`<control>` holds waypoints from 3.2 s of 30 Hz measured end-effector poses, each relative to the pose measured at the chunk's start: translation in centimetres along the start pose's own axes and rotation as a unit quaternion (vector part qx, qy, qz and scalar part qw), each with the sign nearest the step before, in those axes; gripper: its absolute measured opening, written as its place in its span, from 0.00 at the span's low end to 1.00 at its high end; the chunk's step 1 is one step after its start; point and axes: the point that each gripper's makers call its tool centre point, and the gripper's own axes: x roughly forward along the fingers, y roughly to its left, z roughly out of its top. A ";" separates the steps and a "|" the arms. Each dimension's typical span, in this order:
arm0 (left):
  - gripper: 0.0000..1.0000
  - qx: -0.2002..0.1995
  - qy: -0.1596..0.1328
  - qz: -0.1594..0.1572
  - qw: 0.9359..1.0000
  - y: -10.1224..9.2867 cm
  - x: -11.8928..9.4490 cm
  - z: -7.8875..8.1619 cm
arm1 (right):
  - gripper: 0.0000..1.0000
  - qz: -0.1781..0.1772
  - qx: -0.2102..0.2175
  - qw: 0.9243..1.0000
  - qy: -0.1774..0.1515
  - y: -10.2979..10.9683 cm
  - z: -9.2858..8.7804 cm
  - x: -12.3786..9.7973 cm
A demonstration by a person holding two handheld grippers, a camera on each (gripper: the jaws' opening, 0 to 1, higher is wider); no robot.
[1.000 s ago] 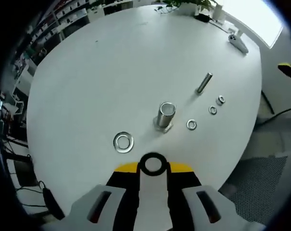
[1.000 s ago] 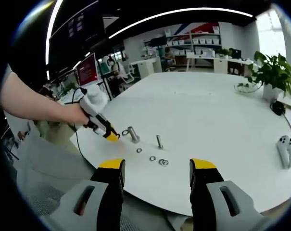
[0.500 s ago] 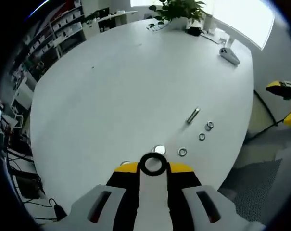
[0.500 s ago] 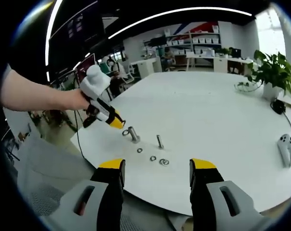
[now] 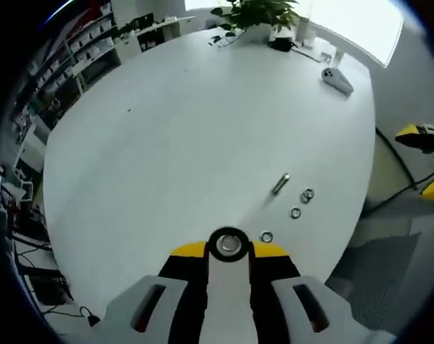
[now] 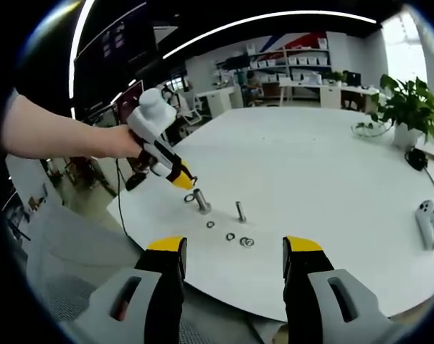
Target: Place the washer onto the threaded stud by aligning its center hole with the stud, sliding it down to the base, and recovering from edge contact or off-axis alignment until the washer reaches the visible bottom stop.
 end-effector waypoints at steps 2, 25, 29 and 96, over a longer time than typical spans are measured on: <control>0.19 0.001 0.003 0.001 1.000 0.0 0.1 -0.1 | 0.56 0.001 0.000 1.000 0.000 0.0 0.0 0.0; 0.19 0.008 0.017 -0.006 1.000 0.0 0.1 0.4 | 0.56 0.007 -0.007 1.000 0.001 0.3 0.1 0.1; 0.19 0.013 0.023 -0.008 1.000 0.0 0.5 0.5 | 0.56 0.006 -0.002 1.000 -0.001 0.2 0.2 0.1; 0.12 0.036 0.073 -0.016 0.997 -0.1 4.2 -2.0 | 0.56 0.001 0.000 1.000 0.004 0.0 -0.2 0.1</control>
